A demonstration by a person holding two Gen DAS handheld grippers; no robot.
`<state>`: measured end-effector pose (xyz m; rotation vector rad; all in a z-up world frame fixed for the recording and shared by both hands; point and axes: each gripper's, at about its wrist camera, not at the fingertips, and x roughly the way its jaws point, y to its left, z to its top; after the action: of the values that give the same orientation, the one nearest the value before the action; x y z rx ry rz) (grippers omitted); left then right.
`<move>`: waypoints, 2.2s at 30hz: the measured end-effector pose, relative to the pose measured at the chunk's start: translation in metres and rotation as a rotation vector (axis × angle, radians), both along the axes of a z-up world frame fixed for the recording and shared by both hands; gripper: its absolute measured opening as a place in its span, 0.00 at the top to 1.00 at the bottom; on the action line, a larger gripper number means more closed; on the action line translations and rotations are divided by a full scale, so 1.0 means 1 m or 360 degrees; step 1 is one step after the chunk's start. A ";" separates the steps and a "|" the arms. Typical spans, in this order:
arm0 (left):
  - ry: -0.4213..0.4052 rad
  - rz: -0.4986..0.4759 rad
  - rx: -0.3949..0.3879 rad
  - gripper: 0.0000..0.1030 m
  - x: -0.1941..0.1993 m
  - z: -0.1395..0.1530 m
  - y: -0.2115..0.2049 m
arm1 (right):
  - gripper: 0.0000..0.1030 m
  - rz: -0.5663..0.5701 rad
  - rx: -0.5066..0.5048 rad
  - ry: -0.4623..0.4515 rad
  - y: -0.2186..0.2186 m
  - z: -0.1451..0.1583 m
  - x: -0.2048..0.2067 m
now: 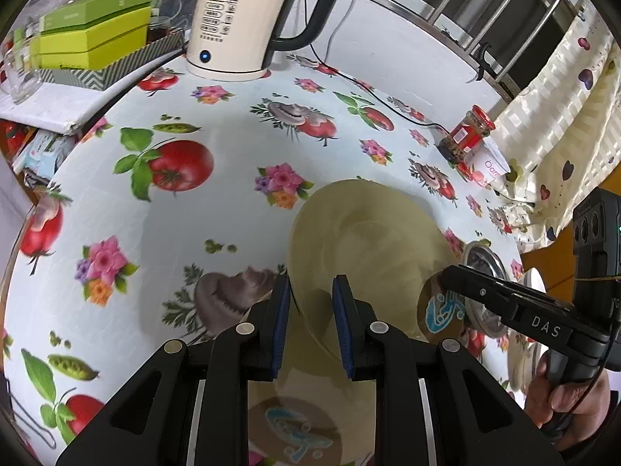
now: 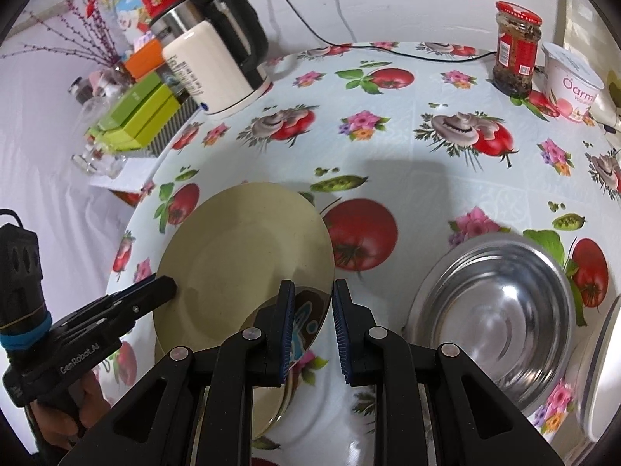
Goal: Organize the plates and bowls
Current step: 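Grasp and tilt up the remaining beige plate with the right tool, then lower the held beige plate onto the plate stack and open the right tool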
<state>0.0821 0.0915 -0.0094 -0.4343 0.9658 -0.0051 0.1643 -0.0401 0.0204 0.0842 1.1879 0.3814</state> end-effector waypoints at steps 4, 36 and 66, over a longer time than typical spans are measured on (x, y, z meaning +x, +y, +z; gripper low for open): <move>0.0009 0.0017 -0.0002 0.77 -0.013 -0.003 0.004 | 0.81 0.0027 -0.0003 0.0008 0.006 -0.002 -0.011; 0.0100 0.0088 0.0010 0.77 -0.064 -0.020 0.009 | 0.81 0.0156 -0.0033 0.0095 0.026 -0.023 -0.059; 0.0108 0.0071 0.0040 0.77 -0.068 -0.023 0.006 | 0.79 0.0176 -0.0086 0.0079 0.028 -0.027 -0.064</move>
<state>0.0146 0.0978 -0.0329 -0.4353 1.0219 0.0626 0.1004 -0.0119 -0.0064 -0.0190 1.2541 0.4460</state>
